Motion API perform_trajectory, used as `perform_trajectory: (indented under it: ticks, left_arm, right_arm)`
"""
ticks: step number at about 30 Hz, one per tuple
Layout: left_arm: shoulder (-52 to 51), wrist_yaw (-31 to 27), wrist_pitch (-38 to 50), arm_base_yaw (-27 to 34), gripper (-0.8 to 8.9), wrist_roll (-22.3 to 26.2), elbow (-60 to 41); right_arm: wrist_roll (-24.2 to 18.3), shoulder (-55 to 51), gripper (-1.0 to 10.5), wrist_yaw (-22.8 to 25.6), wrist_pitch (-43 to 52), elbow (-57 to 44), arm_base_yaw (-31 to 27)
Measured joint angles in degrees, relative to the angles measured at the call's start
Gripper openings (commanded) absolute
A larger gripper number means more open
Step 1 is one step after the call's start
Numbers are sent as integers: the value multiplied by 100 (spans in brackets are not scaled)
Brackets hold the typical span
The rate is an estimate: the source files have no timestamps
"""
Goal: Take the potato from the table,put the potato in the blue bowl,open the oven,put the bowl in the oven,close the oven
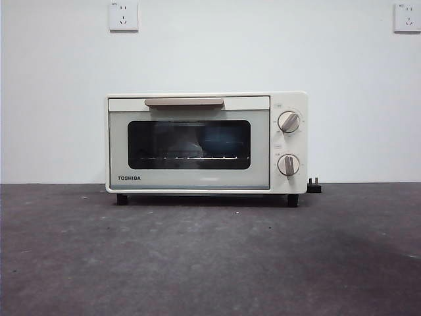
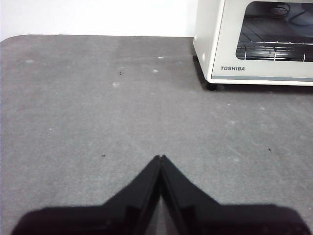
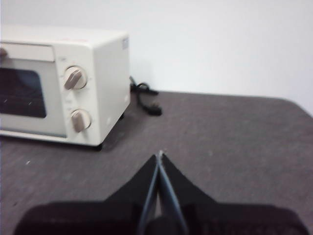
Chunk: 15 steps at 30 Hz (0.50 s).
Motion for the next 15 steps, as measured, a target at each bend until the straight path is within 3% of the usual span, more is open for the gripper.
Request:
perform_trajectory:
  ticks: [4, 15]
  left_arm:
    - [0, 0, 0, 0, -4, 0, 0]
    - [7, 0, 0, 0, -4, 0, 0]
  right_arm:
    - [125, -313, 1, 205, 455, -439, -42]
    - [247, -566, 1, 590, -590, -531, -111]
